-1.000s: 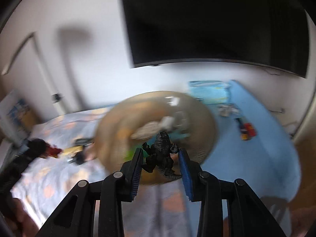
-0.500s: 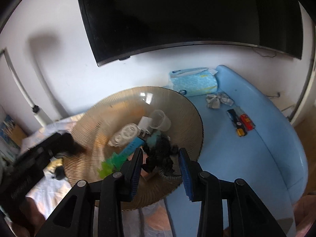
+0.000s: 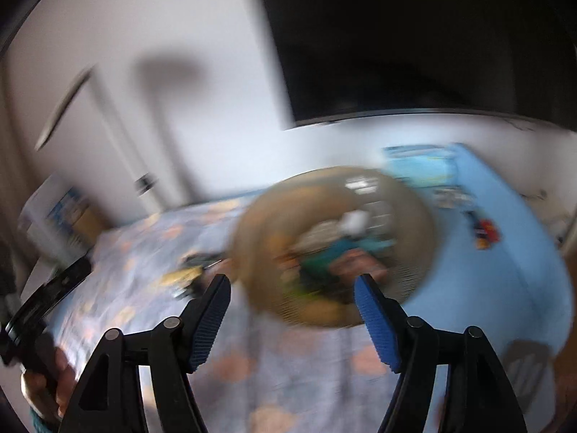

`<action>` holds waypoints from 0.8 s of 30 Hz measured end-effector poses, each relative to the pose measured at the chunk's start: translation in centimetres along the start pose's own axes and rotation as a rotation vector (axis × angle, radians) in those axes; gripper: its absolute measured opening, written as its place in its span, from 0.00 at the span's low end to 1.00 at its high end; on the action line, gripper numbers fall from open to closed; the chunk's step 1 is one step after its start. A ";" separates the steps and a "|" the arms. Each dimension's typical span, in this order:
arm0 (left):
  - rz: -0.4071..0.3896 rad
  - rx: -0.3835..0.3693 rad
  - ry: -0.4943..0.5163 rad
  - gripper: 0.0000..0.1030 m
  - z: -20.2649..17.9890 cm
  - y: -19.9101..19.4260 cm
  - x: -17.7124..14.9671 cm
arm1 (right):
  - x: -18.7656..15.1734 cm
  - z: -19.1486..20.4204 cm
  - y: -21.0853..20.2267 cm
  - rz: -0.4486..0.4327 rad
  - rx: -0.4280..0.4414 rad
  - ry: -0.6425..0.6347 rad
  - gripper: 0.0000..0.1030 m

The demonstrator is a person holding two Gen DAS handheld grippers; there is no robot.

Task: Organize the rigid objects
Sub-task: 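Move both tools back toward the yellow lighter and white-shirted figurine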

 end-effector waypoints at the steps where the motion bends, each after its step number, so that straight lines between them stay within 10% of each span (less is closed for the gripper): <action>1: 0.004 0.021 -0.007 0.83 1.0 0.0 -0.9 | -0.5 1.2 0.4 0.010 0.012 -0.024 0.77; 8: 0.134 0.076 0.008 0.86 5.2 3.4 -6.4 | -7.0 8.4 7.4 0.118 0.025 -0.227 0.78; 24: 0.290 0.002 -0.028 0.88 6.5 6.2 -7.1 | -9.8 8.7 10.9 0.154 0.025 -0.297 0.83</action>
Point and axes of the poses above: each gripper's, at about its wrist camera, not at the fingertips, and y roughly the way its jaws point, z to its left, x to its top, the point moved 2 cm from there along y, roughly the way its jaws point, and after that the axes turned 11 degrees about z, right-handed, at the moved point
